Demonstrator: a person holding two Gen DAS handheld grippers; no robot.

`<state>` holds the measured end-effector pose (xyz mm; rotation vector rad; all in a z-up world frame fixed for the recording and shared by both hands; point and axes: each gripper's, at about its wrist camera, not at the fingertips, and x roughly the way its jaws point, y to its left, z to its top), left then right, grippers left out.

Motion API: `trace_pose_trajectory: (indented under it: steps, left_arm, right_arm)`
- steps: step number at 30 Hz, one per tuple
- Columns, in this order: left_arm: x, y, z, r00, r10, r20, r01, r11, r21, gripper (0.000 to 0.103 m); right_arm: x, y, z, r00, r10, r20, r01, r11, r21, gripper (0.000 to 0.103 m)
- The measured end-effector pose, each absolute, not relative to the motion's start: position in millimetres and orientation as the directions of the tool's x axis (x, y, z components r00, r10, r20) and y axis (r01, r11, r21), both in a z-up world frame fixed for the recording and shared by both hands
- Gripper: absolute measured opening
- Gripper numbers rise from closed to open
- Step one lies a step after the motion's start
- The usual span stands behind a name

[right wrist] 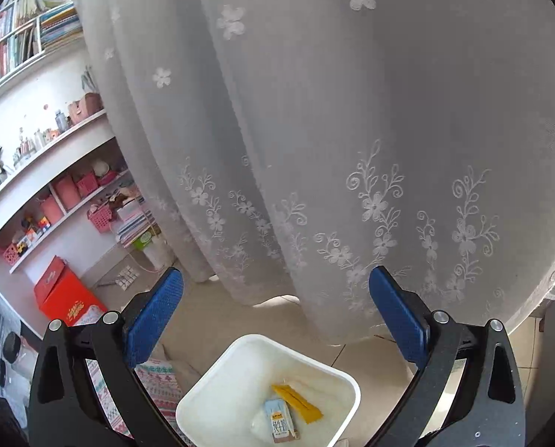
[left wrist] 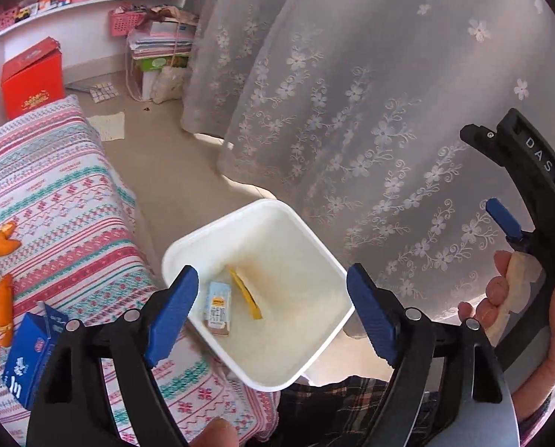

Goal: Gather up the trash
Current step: 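Lower the yellow wrapper into the white bin and open the left tool, then grasp the plastic water bottle with the left tool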

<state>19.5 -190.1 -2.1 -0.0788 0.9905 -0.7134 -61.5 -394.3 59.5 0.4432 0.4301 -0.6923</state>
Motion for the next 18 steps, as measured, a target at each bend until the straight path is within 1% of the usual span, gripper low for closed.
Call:
trace_pose_trajectory:
  steps: [6, 9, 12, 18]
  left_arm:
    - [32.5, -120.9, 1.9, 0.467, -0.447, -0.763, 0.392, 0.878, -0.274, 0.081]
    - [37.7, -87.8, -1.0, 0.498, -0.399, -0.770, 0.324, 0.909, -0.261, 0.081]
    - [41.7, -56.4, -6.3, 0.513, -0.349, -0.784, 0.259, 0.934, -0.247, 0.081]
    - [47.9, 1.0, -14.8, 0.546, -0.231, -0.805, 0.147, 0.973, -0.179, 0.081]
  right_arm:
    - [-28.2, -335.2, 59.0, 0.731, -0.436, -0.524, 0.583, 0.798, 0.150, 0.096]
    - [-10.8, -304.1, 56.9, 0.749, -0.390, -0.535, 0.521, 0.846, 0.114, 0.096]
    - [6.0, -275.5, 52.1, 0.755, -0.331, -0.567, 0.464, 0.880, 0.104, 0.096]
    - [33.8, -221.3, 40.2, 0.747, -0.231, -0.624, 0.359, 0.929, 0.086, 0.096]
